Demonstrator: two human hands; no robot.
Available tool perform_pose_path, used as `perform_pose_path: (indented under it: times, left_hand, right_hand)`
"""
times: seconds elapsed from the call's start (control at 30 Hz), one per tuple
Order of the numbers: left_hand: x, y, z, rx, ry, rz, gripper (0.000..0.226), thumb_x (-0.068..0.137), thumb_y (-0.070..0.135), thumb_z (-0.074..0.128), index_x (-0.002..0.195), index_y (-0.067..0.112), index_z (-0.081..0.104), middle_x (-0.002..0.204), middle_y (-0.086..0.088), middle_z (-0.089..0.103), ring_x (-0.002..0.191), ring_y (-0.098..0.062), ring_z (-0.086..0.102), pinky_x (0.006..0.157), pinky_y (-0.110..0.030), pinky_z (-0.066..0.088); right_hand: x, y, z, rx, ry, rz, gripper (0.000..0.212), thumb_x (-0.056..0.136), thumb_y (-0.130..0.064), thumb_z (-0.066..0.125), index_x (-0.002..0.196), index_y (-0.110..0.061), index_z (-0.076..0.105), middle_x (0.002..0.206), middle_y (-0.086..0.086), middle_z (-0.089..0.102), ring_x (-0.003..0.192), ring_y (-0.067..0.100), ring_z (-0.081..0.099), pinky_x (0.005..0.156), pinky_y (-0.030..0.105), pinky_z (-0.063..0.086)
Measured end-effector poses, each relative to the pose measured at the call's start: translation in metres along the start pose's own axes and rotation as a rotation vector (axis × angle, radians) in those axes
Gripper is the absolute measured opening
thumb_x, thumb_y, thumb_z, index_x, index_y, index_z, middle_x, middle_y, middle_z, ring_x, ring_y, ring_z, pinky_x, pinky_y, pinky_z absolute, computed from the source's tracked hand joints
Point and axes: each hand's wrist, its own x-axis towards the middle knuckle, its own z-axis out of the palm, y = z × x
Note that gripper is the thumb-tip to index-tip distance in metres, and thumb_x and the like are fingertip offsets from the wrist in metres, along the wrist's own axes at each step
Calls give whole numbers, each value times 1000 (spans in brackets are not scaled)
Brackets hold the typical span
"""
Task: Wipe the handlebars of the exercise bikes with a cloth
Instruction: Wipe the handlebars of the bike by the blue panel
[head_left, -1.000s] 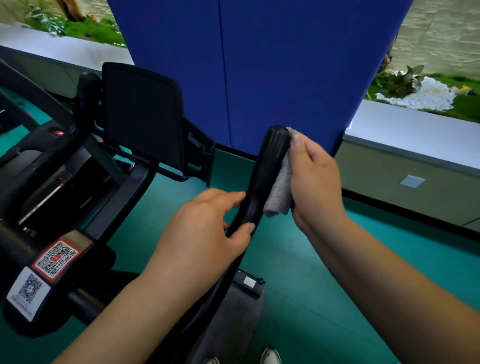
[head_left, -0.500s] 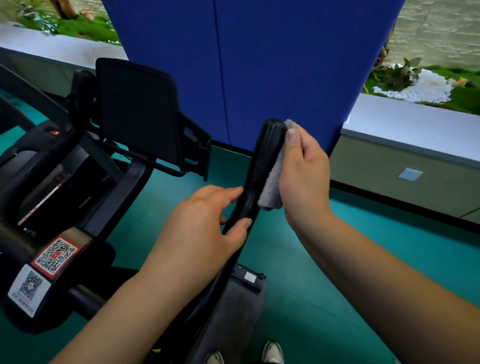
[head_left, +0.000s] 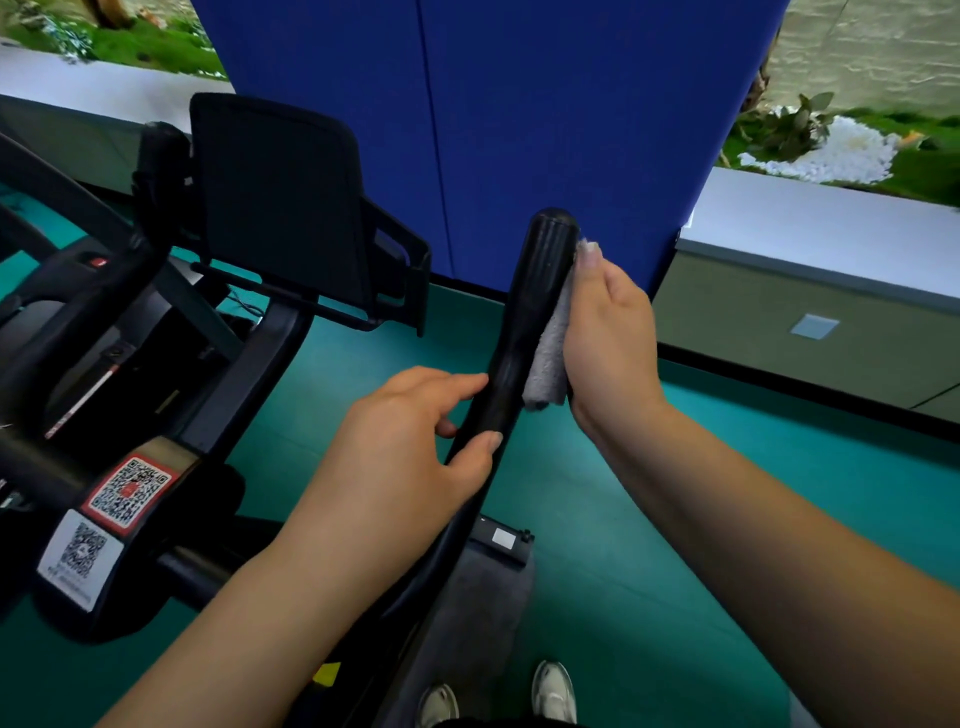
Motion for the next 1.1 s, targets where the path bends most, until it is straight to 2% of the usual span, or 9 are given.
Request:
perform_pose_path:
  times: [0.1,0.17,0.27,0.4,0.47,0.57,0.67,0.87,1.1]
  left_hand:
    - [-2,0,0,-25,7,8,47,80,33,68,126,30,61,104,21,56,89,10,49,71,3,34]
    - [-3,-1,-1,-32,-7,16,47,80,34,67,127,31,60,106,21,56,90,10,49,72,3,34]
    - [-4,-4,-3,-35,-30,19,46,81,38,65,127,34,59,108,23,55,91,9,50,72,1,36]
    - [-8,-9,-4,-55,-27,5,43,81,39,65,123,34,61,108,23,58,90,7,52,72,-1,38]
    - [-10,-10,-4,-65,-33,-6,42,81,40,65,123,36,61,107,24,57,90,8,52,72,-1,39]
    - [-13,-12,-7,-55,-36,-4,38,81,40,64,119,38,62,104,25,56,87,7,53,70,-3,41]
    - [-15,-16,-10,-56,-30,-17,34,82,39,65,116,37,64,104,25,56,83,6,55,71,-5,43]
    - [-19,-21,-14,-88,-42,-32,33,84,39,64,117,35,63,102,24,54,85,3,56,78,-15,47]
    - [-22,-26,-11,-83,-100,-3,34,85,42,61,118,34,63,108,19,58,85,-1,58,82,-24,50]
  right_hand:
    - [-28,15,-6,-100,-41,-35,38,98,-37,41,79,-9,57,75,2,57,72,16,52,70,44,47]
    - [-44,22,-14,-220,-48,-83,25,99,-29,45,81,-21,60,85,-1,60,78,11,53,72,29,42]
    - [-47,4,-26,-294,33,-279,14,93,-24,57,105,-31,61,102,2,60,90,-1,55,81,10,40]
    - [-20,-32,-27,-509,20,-790,26,86,-24,67,110,-14,65,100,3,57,93,13,54,85,18,42]
    - [-3,-41,-24,-688,-32,-899,30,85,-26,68,112,-12,69,99,6,54,94,18,51,84,23,42]
    - [1,-34,-22,-912,-26,-908,33,86,-33,65,118,-23,67,105,11,51,93,28,49,76,41,44]
    - [-7,-27,-24,-970,-20,-925,33,89,-28,63,121,-24,65,100,15,48,90,31,47,73,38,42]
    - [10,-62,-3,-1282,-110,-867,26,89,-33,62,106,-14,67,103,14,44,93,32,43,69,42,44]
    - [-4,-67,3,-1603,-399,-959,30,89,-39,59,98,-11,67,105,8,43,96,31,39,69,39,38]
